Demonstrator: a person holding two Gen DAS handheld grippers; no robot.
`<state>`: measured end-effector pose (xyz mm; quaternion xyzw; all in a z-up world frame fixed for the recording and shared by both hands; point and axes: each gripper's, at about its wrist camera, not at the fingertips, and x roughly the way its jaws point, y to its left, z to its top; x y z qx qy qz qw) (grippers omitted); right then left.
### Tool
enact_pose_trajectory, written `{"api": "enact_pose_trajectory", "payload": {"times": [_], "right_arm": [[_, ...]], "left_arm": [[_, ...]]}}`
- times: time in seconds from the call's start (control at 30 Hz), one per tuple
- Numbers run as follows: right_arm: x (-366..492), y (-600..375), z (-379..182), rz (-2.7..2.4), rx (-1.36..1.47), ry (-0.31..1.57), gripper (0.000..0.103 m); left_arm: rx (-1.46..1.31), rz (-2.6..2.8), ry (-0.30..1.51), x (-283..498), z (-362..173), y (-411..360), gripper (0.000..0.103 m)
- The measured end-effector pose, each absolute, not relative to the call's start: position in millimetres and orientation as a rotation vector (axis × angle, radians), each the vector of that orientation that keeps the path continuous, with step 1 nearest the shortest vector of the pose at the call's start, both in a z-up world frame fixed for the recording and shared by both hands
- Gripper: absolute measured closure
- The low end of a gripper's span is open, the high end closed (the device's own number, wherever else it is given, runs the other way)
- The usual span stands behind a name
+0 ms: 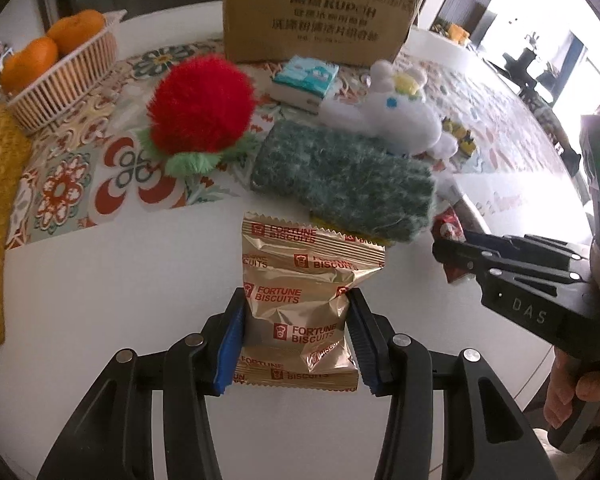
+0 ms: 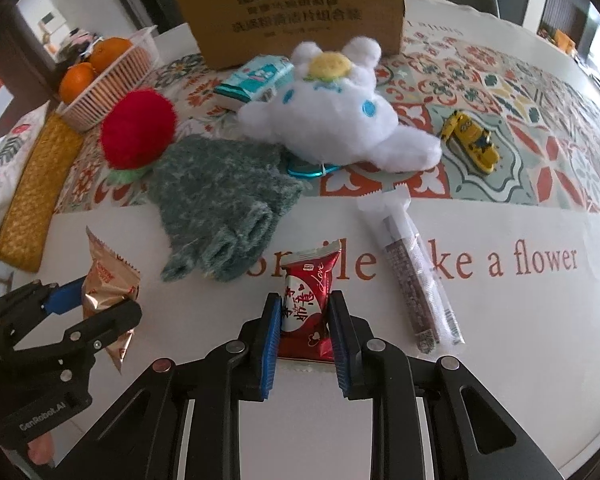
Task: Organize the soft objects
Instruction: 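Close left tool on the biscuit packet while right tool closes on the red candy packet, then lift and carry both held packets over the open cardboard box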
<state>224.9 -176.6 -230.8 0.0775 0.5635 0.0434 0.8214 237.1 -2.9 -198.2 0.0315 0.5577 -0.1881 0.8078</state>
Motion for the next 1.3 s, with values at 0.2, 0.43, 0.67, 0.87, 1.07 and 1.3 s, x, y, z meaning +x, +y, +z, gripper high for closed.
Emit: {"api": "enact_pose_trajectory", "payload": {"times": [0.2,0.43,0.67,0.87,1.07,1.3], "right_arm": [[216,-187,-201,0.131,0.159,1.128,0.078],[220,-198,-160,0.163,0.154,1.021,0.078],[245,-214,-127,0.194,0.155,0.906,0.078],[267,-223,-102,0.201,0.156,0.833,0.078],[288,-225,-79,0.209,0.163,0.778,0.078],[311,-227,-52,0.199,0.188,0.743,0.078]], "left_arm": [[0.028,-0.386,1.122,233,-170,-14,0.055],[0.002,-0.371,1.044,243,-137,-32,0.055],[-0.015,-0.335,0.953,262,-102,-48,0.055],[-0.02,-0.303,0.892,284,-77,-57,0.055],[-0.002,-0.301,0.847,308,-55,-62,0.055],[0.021,-0.314,0.804,337,-31,-61,0.055]]}}
